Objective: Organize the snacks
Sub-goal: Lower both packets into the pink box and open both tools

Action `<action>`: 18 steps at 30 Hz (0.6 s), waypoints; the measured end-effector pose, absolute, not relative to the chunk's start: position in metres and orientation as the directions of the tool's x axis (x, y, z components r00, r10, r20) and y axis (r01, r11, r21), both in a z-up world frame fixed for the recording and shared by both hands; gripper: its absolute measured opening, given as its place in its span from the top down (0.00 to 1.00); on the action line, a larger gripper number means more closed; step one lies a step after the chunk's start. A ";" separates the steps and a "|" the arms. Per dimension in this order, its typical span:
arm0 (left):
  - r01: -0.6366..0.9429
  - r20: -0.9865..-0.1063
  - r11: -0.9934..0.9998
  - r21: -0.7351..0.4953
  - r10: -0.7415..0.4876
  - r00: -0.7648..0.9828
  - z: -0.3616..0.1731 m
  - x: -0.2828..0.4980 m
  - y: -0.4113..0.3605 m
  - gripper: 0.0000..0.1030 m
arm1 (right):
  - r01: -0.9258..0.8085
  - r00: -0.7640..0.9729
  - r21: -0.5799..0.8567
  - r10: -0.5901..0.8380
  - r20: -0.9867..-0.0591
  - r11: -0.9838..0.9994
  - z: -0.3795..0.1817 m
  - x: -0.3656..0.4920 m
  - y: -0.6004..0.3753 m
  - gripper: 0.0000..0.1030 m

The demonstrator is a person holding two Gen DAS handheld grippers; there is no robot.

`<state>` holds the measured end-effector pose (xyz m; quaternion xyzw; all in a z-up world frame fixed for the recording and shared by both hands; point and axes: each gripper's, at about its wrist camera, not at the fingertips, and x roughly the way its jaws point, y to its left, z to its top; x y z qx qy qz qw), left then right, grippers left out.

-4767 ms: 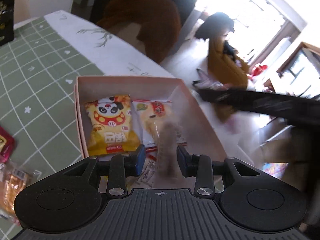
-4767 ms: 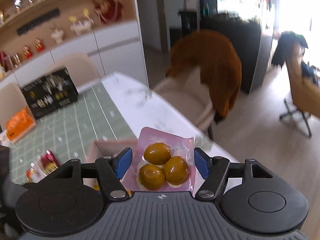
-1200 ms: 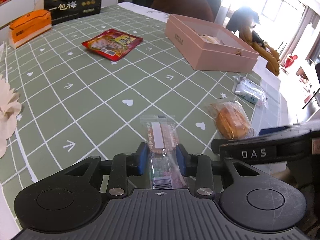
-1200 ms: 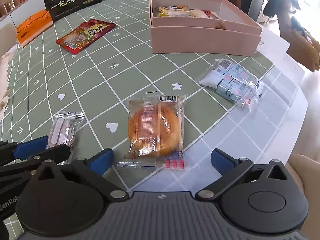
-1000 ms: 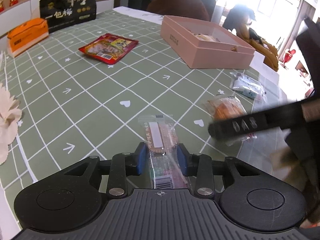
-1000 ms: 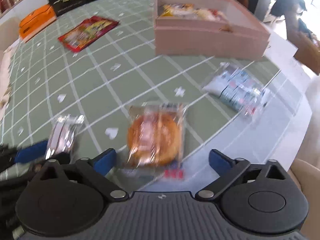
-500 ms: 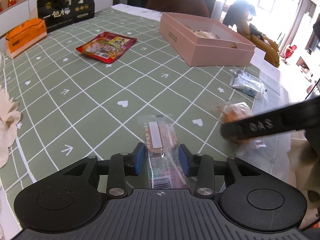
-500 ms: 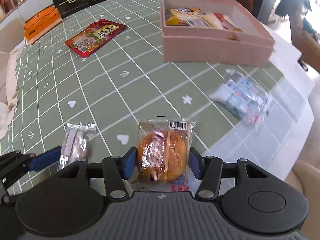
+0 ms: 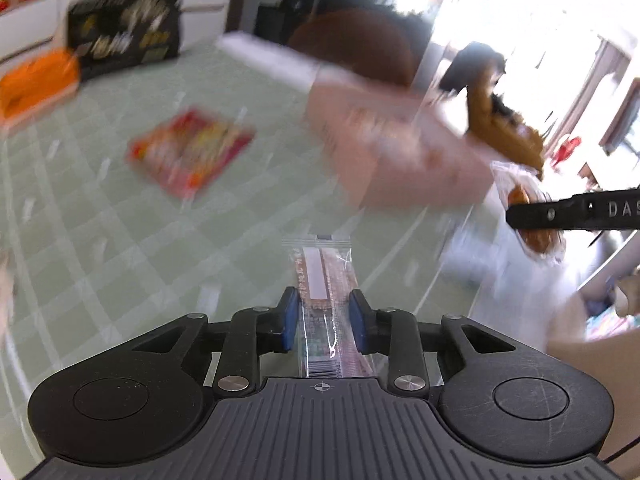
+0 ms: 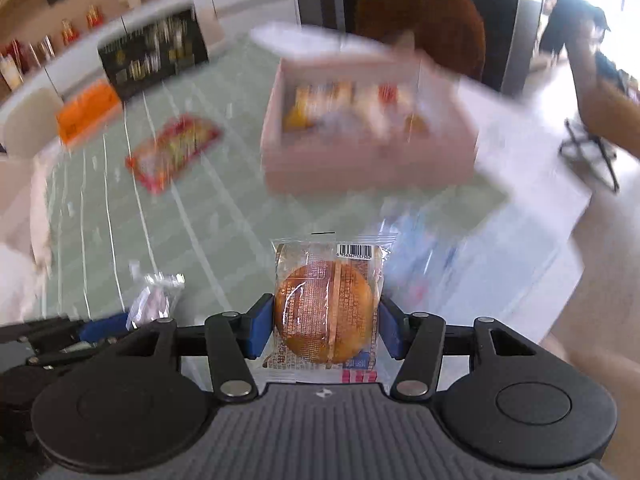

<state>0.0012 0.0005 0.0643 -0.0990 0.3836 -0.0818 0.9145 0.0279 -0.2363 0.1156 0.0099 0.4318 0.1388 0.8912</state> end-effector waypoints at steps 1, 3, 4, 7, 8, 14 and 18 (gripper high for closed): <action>0.095 -0.660 0.964 -0.248 -0.240 0.712 0.082 0.014 0.000 0.69 | -0.241 0.620 0.142 0.265 -0.738 0.960 0.133 0.038 -0.243 0.47; 0.141 -0.595 0.958 -0.250 -0.267 0.758 0.125 0.043 -0.003 0.69 | -0.243 0.695 0.125 0.263 -0.669 0.962 0.174 0.062 -0.255 0.47; 0.164 -0.565 0.955 -0.245 -0.278 0.777 0.146 0.060 -0.007 0.69 | -0.242 0.724 0.111 0.255 -0.641 0.964 0.192 0.076 -0.260 0.47; 0.212 -0.512 0.937 -0.279 -0.332 0.792 0.177 0.110 -0.018 0.69 | -0.255 0.743 0.141 0.287 -0.605 0.957 0.229 0.128 -0.274 0.47; 0.221 -0.511 0.926 -0.306 -0.356 0.783 0.177 0.125 -0.022 0.69 | -0.260 0.733 0.164 0.305 -0.608 0.952 0.232 0.144 -0.278 0.47; 0.174 -0.614 0.908 -0.382 -0.390 0.686 0.107 0.196 -0.050 0.67 | -0.232 0.659 0.198 0.304 -0.688 0.952 0.176 0.217 -0.278 0.47; 0.150 -0.712 0.926 -0.347 -0.364 0.600 0.069 0.220 -0.052 0.67 | -0.213 0.566 0.265 0.340 -0.751 0.940 0.122 0.248 -0.279 0.45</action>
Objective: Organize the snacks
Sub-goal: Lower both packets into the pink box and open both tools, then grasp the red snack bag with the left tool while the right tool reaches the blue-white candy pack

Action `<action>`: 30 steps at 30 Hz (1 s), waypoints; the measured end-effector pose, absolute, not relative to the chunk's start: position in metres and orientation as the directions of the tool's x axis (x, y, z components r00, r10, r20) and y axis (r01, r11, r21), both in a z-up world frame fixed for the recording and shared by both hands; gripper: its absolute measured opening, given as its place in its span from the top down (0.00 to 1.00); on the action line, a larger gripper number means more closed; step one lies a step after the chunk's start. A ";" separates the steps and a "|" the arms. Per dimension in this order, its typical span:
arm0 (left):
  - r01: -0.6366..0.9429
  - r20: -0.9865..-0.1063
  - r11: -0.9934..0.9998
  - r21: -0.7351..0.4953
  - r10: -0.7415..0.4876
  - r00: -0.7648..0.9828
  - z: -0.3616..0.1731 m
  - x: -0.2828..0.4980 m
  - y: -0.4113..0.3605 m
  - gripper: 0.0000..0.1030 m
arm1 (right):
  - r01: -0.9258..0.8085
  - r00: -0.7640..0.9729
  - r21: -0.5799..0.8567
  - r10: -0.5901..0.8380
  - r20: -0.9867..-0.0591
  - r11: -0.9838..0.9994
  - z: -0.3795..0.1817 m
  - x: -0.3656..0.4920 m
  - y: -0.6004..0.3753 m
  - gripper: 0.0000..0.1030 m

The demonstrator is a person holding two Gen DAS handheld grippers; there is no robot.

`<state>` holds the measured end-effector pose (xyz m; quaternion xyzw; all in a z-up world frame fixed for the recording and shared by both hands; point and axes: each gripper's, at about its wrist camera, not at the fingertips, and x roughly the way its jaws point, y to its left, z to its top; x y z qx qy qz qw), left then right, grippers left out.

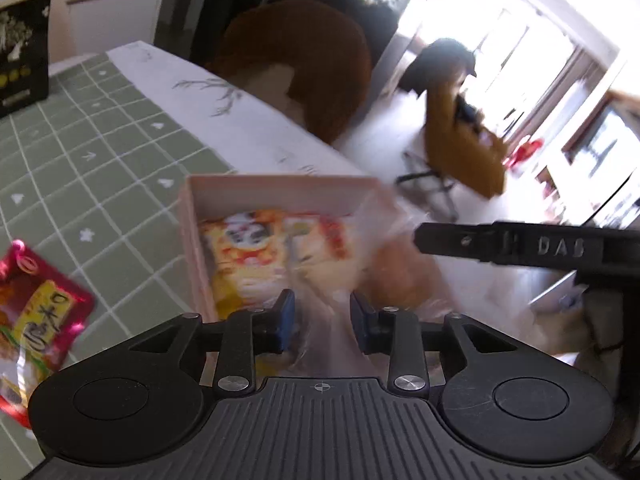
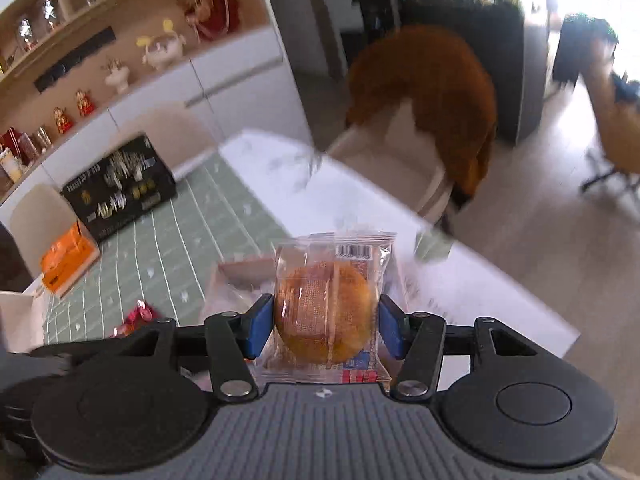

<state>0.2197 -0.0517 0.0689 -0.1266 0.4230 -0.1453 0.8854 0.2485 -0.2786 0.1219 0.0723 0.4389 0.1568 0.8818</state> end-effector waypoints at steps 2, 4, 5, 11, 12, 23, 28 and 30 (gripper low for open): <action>0.166 -0.689 0.931 -0.326 -0.354 0.632 0.072 0.217 -0.039 0.67 | -0.191 0.551 0.265 0.326 -0.768 0.945 0.109 0.252 -0.279 0.41; 0.134 -0.662 0.940 -0.314 -0.318 0.679 0.081 0.214 -0.014 0.66 | -0.171 0.550 0.249 0.302 -0.779 0.953 0.103 0.252 -0.278 0.40; 0.109 -0.656 0.947 -0.303 -0.290 0.696 0.083 0.212 -0.001 0.66 | -0.167 0.548 0.230 0.284 -0.786 0.959 0.100 0.252 -0.275 0.38; -0.082 -0.724 0.971 -0.225 -0.110 0.680 0.065 0.224 0.105 0.66 | -0.219 0.554 0.105 0.212 -0.805 0.970 0.099 0.224 -0.246 0.38; -0.092 -0.747 0.972 -0.214 -0.102 0.657 0.056 0.228 0.119 0.66 | -0.228 0.549 0.107 0.219 -0.807 0.968 0.099 0.218 -0.240 0.38; 0.177 -0.804 0.973 -0.151 -0.225 0.550 0.021 0.204 0.094 0.51 | -0.220 0.516 0.166 0.259 -0.817 0.961 0.098 0.140 -0.245 0.31; 0.268 -0.777 0.953 -0.138 -0.272 0.568 0.018 0.158 0.054 0.51 | -0.228 0.436 0.129 0.220 -0.872 0.965 0.059 0.133 -0.249 0.31; 0.277 -0.777 0.949 -0.151 -0.287 0.560 0.016 0.148 0.045 0.51 | -0.216 0.422 0.111 0.196 -0.885 0.970 0.044 0.133 -0.250 0.31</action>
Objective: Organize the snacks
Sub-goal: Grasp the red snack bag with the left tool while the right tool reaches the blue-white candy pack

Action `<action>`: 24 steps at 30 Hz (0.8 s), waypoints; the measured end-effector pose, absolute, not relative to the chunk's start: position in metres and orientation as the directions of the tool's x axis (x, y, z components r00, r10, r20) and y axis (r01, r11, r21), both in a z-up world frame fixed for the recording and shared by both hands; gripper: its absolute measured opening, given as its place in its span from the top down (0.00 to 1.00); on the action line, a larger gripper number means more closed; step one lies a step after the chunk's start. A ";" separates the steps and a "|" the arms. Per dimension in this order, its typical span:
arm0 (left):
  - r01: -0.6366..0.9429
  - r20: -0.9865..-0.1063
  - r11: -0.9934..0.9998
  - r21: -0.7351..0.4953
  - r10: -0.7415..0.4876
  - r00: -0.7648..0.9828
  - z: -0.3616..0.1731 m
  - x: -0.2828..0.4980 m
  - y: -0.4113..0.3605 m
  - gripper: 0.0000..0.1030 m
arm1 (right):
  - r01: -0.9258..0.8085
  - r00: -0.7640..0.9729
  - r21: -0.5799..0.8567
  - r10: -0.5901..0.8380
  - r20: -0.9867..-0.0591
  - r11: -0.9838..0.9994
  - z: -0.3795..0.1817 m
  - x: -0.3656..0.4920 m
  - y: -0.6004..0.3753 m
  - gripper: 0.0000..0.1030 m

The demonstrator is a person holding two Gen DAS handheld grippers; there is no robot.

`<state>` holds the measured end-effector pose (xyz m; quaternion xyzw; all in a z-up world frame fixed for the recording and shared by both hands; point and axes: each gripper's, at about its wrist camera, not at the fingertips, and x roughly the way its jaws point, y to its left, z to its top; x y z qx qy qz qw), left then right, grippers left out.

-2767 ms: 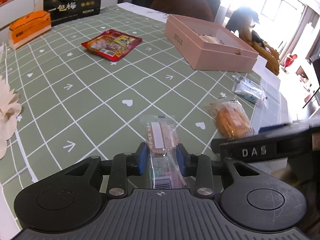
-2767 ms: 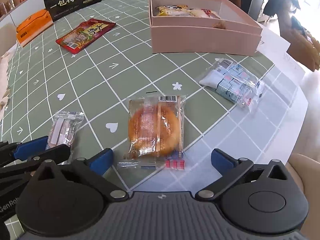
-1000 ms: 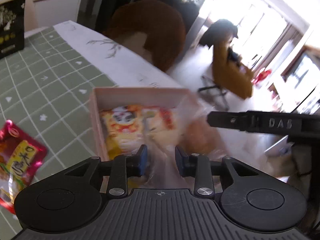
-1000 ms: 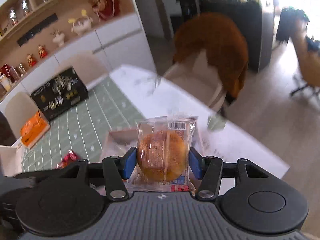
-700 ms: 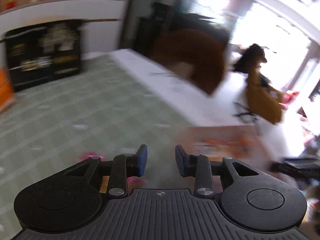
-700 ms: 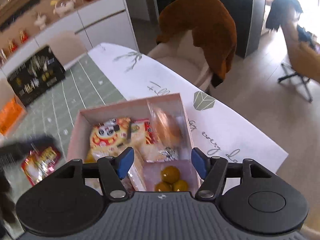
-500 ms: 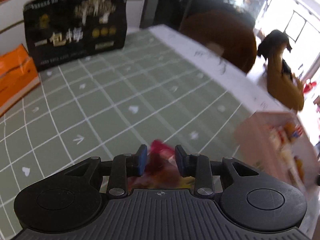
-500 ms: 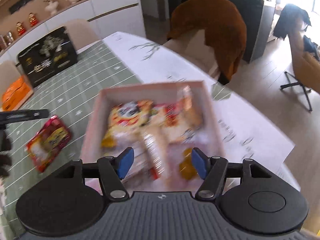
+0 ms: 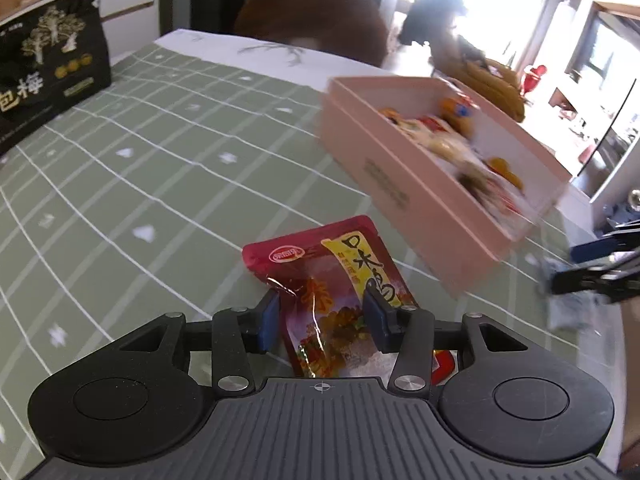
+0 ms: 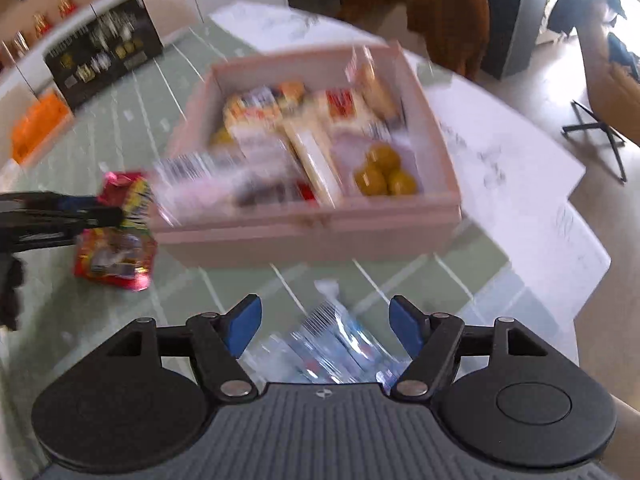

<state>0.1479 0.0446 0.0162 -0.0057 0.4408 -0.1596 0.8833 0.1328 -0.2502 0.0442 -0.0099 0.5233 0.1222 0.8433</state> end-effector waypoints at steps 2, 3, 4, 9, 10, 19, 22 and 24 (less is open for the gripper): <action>0.296 -0.789 0.939 -0.175 -0.314 0.529 0.014 0.141 0.038 0.51 | -0.190 0.404 0.125 0.194 -0.894 0.974 0.033 0.134 -0.254 0.32; 0.323 -0.795 0.929 -0.183 -0.333 0.507 0.013 0.135 0.034 0.51 | -0.176 0.399 0.151 0.211 -0.892 0.973 0.031 0.132 -0.256 0.34; 0.349 -0.802 0.918 -0.186 -0.347 0.486 0.016 0.125 0.029 0.51 | -0.173 0.405 0.167 0.224 -0.886 0.971 0.032 0.129 -0.257 0.36; 0.373 -0.816 0.913 -0.167 -0.340 0.467 0.016 0.103 0.016 0.54 | -0.244 0.381 0.213 0.296 -0.876 0.946 0.034 0.108 -0.246 0.40; 0.332 -0.812 0.922 -0.197 -0.344 0.471 0.016 0.104 0.019 0.54 | -0.259 0.382 0.213 0.302 -0.873 0.942 0.034 0.104 -0.243 0.40; 0.044 -0.747 0.904 -0.425 -0.377 0.547 0.006 0.134 0.042 0.55 | -0.287 0.436 0.234 0.345 -0.831 0.929 0.032 0.115 -0.198 0.40; 0.124 -0.739 0.899 -0.420 -0.418 0.528 0.006 0.137 0.034 0.46 | -0.328 0.428 0.251 0.380 -0.820 0.911 0.031 0.117 -0.181 0.42; 0.163 -0.732 0.868 -0.469 -0.486 0.477 0.004 0.137 0.032 0.49 | -0.368 0.408 0.268 0.414 -0.814 0.890 0.031 0.118 -0.172 0.47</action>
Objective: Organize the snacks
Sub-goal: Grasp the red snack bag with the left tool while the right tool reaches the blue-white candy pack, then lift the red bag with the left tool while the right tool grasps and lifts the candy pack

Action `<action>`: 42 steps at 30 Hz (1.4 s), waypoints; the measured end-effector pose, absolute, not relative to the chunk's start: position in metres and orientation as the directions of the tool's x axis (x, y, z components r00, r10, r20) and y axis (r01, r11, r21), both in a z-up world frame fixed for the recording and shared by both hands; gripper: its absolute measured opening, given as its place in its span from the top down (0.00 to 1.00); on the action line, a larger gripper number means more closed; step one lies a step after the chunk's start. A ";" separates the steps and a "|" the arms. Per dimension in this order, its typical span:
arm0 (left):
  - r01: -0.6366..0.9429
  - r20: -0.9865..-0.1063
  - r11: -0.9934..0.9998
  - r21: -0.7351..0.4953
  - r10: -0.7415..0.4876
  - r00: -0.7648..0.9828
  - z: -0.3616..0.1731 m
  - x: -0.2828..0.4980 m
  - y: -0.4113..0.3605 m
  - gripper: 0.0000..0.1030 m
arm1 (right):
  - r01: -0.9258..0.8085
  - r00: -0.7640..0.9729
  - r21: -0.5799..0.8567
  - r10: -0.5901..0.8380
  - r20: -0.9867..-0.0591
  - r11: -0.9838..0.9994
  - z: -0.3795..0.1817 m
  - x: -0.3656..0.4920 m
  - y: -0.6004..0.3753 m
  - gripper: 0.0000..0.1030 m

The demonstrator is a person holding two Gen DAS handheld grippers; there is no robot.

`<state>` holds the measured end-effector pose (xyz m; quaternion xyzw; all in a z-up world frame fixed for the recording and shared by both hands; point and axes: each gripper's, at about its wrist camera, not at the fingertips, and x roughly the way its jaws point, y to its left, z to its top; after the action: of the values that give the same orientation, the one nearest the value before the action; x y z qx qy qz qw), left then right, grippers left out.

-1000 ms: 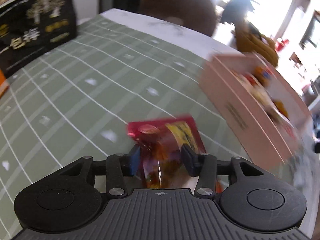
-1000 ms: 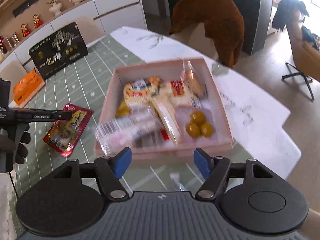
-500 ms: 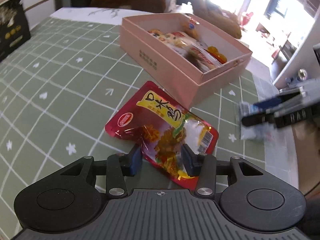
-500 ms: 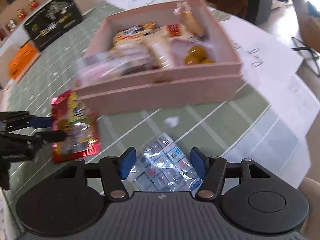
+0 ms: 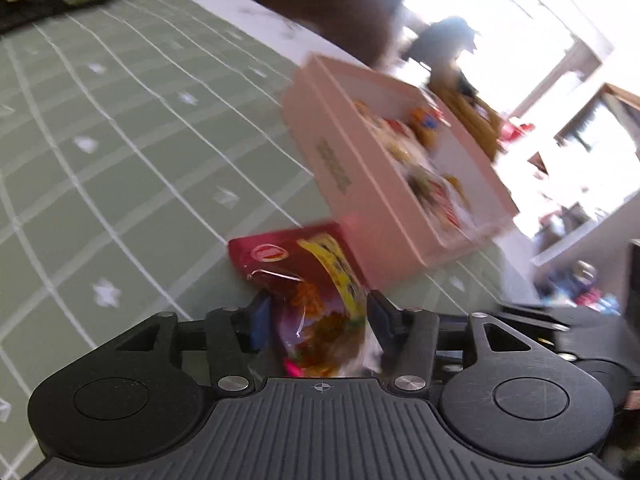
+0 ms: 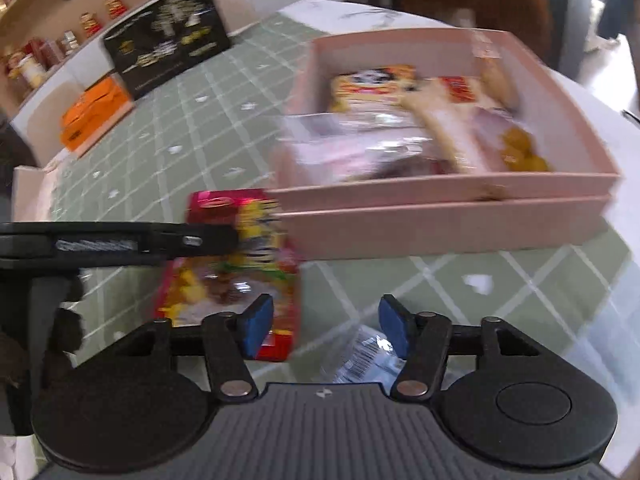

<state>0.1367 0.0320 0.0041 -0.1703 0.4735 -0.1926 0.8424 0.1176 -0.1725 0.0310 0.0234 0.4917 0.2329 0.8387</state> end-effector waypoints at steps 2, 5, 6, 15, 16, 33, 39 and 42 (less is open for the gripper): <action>0.189 -0.715 0.841 -0.507 -0.532 0.453 0.009 0.129 0.028 0.49 | -0.405 0.385 0.283 0.443 -0.810 0.869 0.032 0.115 -0.164 0.50; 0.187 -0.719 0.858 -0.479 -0.506 0.477 0.011 0.122 0.022 0.49 | -0.455 0.323 0.335 0.503 -0.802 0.825 0.032 0.105 -0.156 0.62; 0.153 -0.723 0.858 -0.490 -0.498 0.479 0.005 0.127 0.021 0.50 | -0.461 0.315 0.344 0.513 -0.798 0.818 0.031 0.103 -0.155 0.62; 0.006 -0.739 0.867 -0.498 -0.428 0.521 -0.004 0.148 0.014 0.70 | -0.457 0.392 0.250 0.446 -0.804 0.854 0.041 0.093 -0.165 0.58; 0.004 -0.739 0.863 -0.505 -0.435 0.515 -0.004 0.147 0.015 0.70 | -0.441 0.408 0.241 0.432 -0.804 0.865 0.044 0.092 -0.174 0.57; 0.016 -0.830 0.943 -0.333 -0.301 0.469 0.026 0.002 0.014 0.73 | -0.222 0.446 0.230 0.309 -0.840 0.948 0.035 0.055 -0.244 0.39; 0.015 -0.816 0.938 -0.345 -0.308 0.490 0.036 -0.006 0.012 0.75 | -0.251 0.456 0.174 0.275 -0.846 0.952 0.026 0.049 -0.216 0.26; 0.034 -0.814 0.938 -0.346 -0.318 0.485 0.031 -0.001 0.006 0.73 | -0.288 0.487 0.111 0.245 -0.838 0.951 0.023 0.039 -0.205 0.22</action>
<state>-0.0007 0.0056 0.0306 -0.1428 0.4965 -0.1036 0.8499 0.0394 -0.2049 0.0231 -0.0222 0.4821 0.1544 0.8621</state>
